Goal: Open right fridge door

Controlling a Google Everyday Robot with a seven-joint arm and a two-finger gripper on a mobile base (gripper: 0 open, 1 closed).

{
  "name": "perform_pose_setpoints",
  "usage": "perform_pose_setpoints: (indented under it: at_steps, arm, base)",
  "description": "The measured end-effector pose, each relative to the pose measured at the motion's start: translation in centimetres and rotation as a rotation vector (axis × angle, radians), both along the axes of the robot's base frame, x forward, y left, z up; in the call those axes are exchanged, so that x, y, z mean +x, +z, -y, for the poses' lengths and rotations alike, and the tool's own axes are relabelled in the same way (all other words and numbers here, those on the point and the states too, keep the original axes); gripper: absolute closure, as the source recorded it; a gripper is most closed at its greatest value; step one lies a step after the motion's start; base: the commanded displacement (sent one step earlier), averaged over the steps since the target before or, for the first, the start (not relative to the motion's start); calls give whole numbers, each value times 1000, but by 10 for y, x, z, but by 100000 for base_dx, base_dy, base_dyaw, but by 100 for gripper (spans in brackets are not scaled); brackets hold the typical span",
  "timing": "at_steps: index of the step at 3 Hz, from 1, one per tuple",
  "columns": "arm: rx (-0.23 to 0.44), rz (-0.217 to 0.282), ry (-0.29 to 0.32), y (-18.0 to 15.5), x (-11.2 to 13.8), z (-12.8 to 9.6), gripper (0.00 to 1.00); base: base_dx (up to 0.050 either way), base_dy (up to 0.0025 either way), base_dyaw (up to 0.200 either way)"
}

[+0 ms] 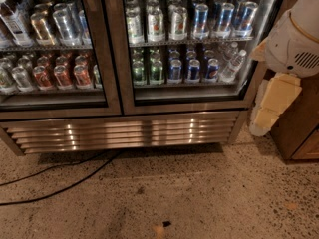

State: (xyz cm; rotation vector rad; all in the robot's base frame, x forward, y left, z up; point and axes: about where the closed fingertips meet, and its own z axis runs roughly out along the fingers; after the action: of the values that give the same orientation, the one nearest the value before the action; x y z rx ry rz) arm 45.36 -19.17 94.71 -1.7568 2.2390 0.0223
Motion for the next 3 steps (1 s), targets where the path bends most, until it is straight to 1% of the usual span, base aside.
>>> perform_pose_setpoints:
  at_steps: [1, 2, 3]
  arm:
    - [138, -60, 100, -32, 18, -59, 0]
    - [395, -44, 212, -52, 41, -106, 0]
    - [682, 38, 286, -60, 46, -125, 0]
  base:
    - [0, 0, 0]
    - [0, 0, 0]
    - [0, 0, 0]
